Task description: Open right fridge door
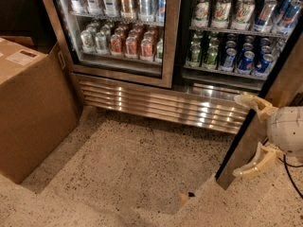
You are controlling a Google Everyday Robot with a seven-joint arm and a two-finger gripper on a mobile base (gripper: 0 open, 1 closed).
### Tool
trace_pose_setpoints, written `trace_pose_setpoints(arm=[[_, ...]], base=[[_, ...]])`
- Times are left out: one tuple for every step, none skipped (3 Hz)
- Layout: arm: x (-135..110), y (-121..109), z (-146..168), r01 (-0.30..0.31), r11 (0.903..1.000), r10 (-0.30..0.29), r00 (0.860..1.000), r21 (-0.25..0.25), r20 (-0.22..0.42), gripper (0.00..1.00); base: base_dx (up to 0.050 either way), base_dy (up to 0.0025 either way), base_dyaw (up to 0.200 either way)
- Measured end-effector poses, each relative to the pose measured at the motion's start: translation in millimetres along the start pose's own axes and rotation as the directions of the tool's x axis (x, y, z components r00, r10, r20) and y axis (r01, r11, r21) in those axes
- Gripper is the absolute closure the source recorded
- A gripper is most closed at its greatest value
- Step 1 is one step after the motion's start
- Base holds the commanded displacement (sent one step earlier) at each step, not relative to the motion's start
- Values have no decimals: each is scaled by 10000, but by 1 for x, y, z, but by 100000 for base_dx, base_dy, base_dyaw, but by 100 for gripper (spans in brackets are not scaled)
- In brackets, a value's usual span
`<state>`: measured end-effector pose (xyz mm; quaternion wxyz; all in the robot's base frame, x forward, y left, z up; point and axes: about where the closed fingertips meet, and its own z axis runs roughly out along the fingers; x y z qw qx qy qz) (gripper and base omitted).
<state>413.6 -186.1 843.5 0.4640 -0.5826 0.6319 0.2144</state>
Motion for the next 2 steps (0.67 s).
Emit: trace_pose_setpoints(arm=[[0,0,0,4,10000,-4,10000,-7,2,0],[0,0,0,4,10000,-4,10000,-7,2,0]], base=[[-5004,14,-94],[0,0,0]])
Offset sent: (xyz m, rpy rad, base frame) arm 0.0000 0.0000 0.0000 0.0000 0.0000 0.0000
